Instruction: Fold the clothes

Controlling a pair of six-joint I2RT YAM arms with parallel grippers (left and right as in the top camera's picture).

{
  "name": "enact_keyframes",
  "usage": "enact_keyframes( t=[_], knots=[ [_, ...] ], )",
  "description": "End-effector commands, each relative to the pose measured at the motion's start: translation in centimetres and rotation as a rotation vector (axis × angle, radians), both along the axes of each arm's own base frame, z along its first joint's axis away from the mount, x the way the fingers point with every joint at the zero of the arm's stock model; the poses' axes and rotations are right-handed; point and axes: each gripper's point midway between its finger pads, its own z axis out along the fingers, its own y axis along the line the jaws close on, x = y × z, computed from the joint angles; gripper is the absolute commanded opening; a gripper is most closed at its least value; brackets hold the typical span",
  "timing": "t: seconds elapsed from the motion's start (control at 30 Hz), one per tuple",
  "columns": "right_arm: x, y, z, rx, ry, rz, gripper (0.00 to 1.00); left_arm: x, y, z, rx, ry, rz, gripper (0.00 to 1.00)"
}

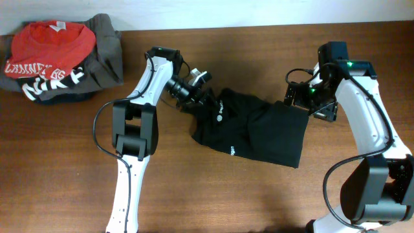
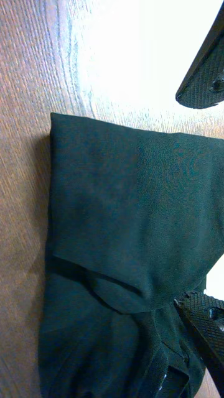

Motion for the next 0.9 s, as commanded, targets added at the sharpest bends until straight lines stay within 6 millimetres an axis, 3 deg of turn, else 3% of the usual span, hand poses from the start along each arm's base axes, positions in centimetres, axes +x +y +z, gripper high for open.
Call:
enact_keyframes(
  t=[0.0, 0.13, 0.2, 0.43, 0.5, 0.53, 0.7, 0.87],
  knots=[
    [0.1, -0.4, 0.2, -0.018, -0.010, 0.004, 0.99, -1.6, 0.2, -5.0, 0.098, 0.024, -0.072, 0.99],
    [0.1, -0.4, 0.2, -0.018, -0.009, 0.004, 0.99, -1.5, -0.5, -6.4, 0.122, 0.051, -0.040, 0.96],
    [0.1, -0.4, 0.1, -0.018, -0.007, 0.005, 0.99, -1.7, -0.8, -6.7, 0.124, 0.053, -0.047, 0.83],
    [-0.4, -0.3, -0.9, -0.016, 0.021, 0.005, 0.99, -1.7, -1.0, -6.9, 0.129, 0.048, -0.053, 0.59],
    [-0.5, -0.3, -1.1, -0.016, 0.026, 0.006, 0.99, -1.6, -1.0, -6.9, 0.129, 0.046, -0.050, 0.18],
    [-0.5, -0.3, -1.1, -0.016, 0.027, 0.006, 0.99, -1.5, -1.0, -6.9, 0.132, 0.046, -0.043, 0.03],
    [-0.6, -0.3, -1.1, -0.016, 0.029, 0.006, 0.99, -0.2, 0.6, -7.3, 0.175, 0.030, -0.006, 0.00],
    [-0.6, -0.3, -1.1, -0.016, 0.029, 0.006, 0.99, 3.5, 6.1, -7.1, 0.342, -0.041, 0.088, 0.00]
  ],
)
